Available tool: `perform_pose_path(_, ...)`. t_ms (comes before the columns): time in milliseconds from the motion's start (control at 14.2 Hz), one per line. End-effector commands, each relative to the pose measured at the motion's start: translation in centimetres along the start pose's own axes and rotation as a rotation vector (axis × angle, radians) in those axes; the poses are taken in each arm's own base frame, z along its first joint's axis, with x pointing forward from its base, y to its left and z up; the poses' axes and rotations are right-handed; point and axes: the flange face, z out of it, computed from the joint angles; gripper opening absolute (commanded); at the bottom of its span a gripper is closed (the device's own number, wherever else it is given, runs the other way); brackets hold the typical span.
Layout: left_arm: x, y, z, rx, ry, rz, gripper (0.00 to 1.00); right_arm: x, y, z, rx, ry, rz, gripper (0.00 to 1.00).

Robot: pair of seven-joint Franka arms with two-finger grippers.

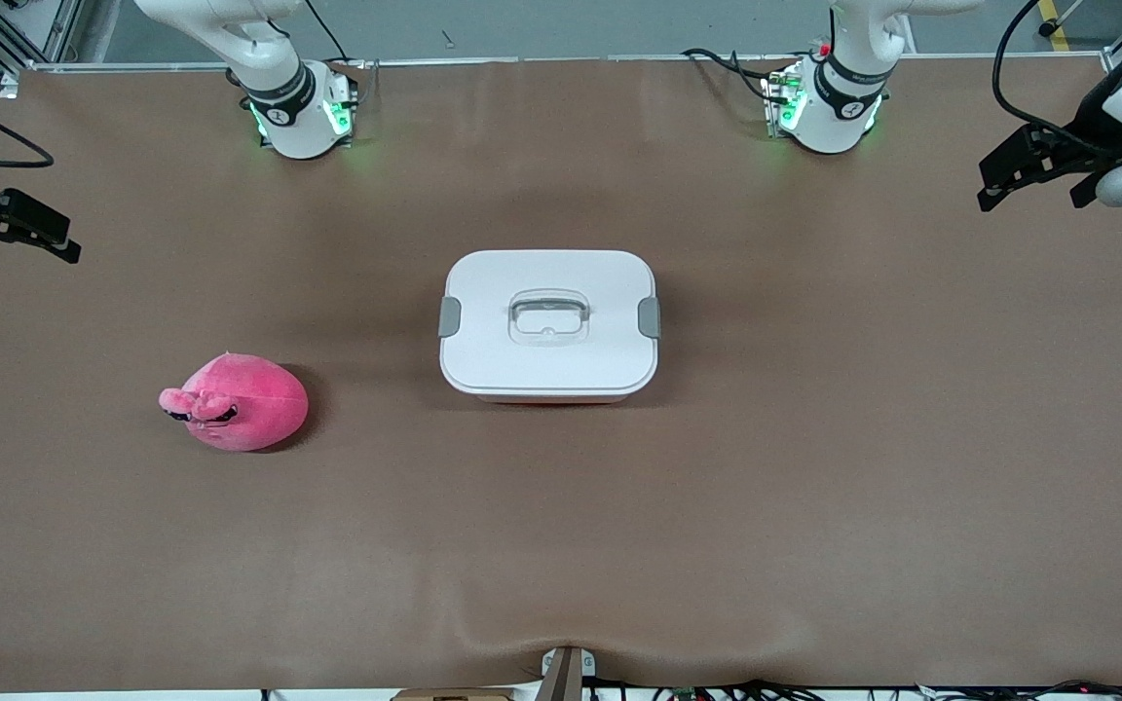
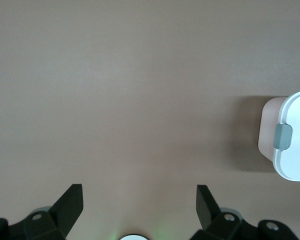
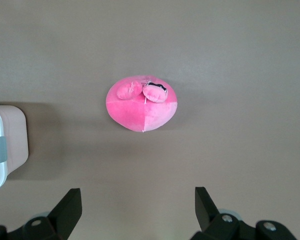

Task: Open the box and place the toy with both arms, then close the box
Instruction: 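Move the right gripper toward the pink plush while the left gripper rises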

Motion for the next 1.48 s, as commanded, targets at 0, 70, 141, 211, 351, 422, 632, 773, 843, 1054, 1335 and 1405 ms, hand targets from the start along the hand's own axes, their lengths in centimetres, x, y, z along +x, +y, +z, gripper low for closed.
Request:
perform_pose_path(0, 0.1, 0.0, -0.6, -0.006, 0.000, 0.020, 1.00, -0.2, -0.3, -0.4, -0.004, -0.003, -0.026, 1.00)
perform_pose_path(70, 0.1, -0.1, -0.6, -0.006, 0.000, 0.017, 1.00, -0.3, -0.2, -0.4, -0.004, -0.003, -0.023, 1.00)
perform_pose_path(141, 0.0, -0.2, -0.6, -0.005, -0.008, 0.015, 1.00, -0.3, -0.2, -0.4, -0.004, -0.003, -0.024, 1.00)
perform_pose_path(211, -0.1, -0.3, -0.7, -0.003, -0.008, 0.012, 1.00, -0.2, -0.1, -0.4, -0.004, -0.004, -0.024, 1.00)
perform_pose_path(351, 0.0, -0.4, -0.8, 0.001, -0.007, 0.008, 1.00, -0.3, 0.0, -0.4, -0.004, -0.003, -0.023, 1.00)
perform_pose_path(422, 0.1, -0.8, -0.8, 0.001, -0.007, 0.002, 1.00, -0.3, 0.0, -0.4, -0.004, -0.004, -0.021, 1.00)
perform_pose_path(632, 0.1, -1.6, -0.6, 0.003, -0.019, -0.015, 1.00, -0.1, -0.6, 0.4, 0.006, -0.024, -0.038, 1.00)
perform_pose_path(773, -0.1, -1.6, -0.5, 0.005, -0.033, -0.026, 1.00, 1.0, -1.3, 2.3, 0.007, -0.045, -0.117, 1.00)
perform_pose_path(843, -0.1, -1.6, -0.5, 0.005, -0.033, -0.026, 1.00, 1.7, -1.7, 3.1, 0.006, -0.045, -0.133, 1.00)
perform_pose_path(1054, -0.2, -1.2, -0.4, 0.006, -0.038, -0.029, 1.00, 4.0, -3.6, 5.9, -0.002, -0.043, -0.166, 1.00)
perform_pose_path(1335, -0.5, 0.6, 0.0, 0.011, -0.046, -0.100, 1.00, 7.0, -4.2, 11.0, -0.010, -0.064, -0.192, 1.00)
perform_pose_path(1405, -0.6, 1.6, 0.2, 0.007, -0.052, -0.141, 1.00, 7.4, -4.4, 11.7, -0.012, -0.064, -0.198, 1.00)
